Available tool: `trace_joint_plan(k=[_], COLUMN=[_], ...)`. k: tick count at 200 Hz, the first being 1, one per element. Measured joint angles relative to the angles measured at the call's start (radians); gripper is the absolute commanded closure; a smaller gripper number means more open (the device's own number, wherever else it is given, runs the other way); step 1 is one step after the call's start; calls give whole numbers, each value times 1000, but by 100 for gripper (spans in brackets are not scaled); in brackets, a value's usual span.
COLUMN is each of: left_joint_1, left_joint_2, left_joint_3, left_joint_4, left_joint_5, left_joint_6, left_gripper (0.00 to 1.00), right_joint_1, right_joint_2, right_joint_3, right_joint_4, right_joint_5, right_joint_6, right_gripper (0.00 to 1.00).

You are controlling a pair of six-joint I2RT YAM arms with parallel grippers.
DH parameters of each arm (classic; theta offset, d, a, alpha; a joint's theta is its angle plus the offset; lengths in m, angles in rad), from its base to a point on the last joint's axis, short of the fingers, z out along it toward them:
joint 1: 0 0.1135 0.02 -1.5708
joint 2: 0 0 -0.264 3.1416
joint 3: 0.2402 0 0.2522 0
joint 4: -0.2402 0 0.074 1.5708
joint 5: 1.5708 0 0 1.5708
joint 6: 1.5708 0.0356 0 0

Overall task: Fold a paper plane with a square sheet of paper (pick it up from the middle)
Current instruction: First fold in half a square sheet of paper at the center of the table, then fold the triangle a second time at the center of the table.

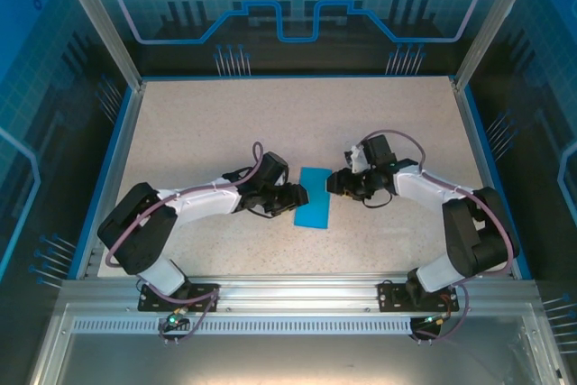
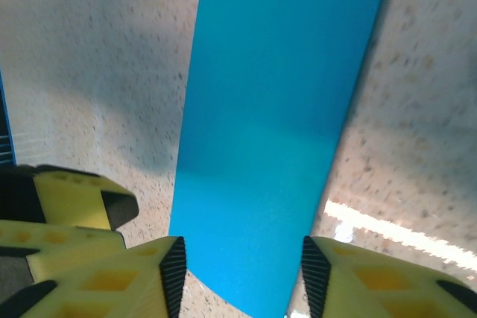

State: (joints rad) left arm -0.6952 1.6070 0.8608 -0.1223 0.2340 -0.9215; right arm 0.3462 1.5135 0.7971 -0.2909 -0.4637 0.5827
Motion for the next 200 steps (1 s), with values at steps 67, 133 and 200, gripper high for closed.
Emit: trace_joint_plan(k=[67, 133, 200], left_joint_1=[0, 0, 0], left_joint_2=[27, 58, 74], left_joint_3=[0, -2, -2], left_joint_4=[2, 24, 47], left_joint_5=[0, 10, 29], left_joint_6=[-21, -23, -23], left_gripper=[44, 43, 44], right_joint_1=[27, 27, 27], right_joint_2=[34, 70, 129], right_joint_3=[-98, -105, -103], right_joint_4=[89, 166, 188], right_joint_5=[-35, -84, -97], right_joint_6=[61, 83, 87], right_gripper=[56, 56, 56])
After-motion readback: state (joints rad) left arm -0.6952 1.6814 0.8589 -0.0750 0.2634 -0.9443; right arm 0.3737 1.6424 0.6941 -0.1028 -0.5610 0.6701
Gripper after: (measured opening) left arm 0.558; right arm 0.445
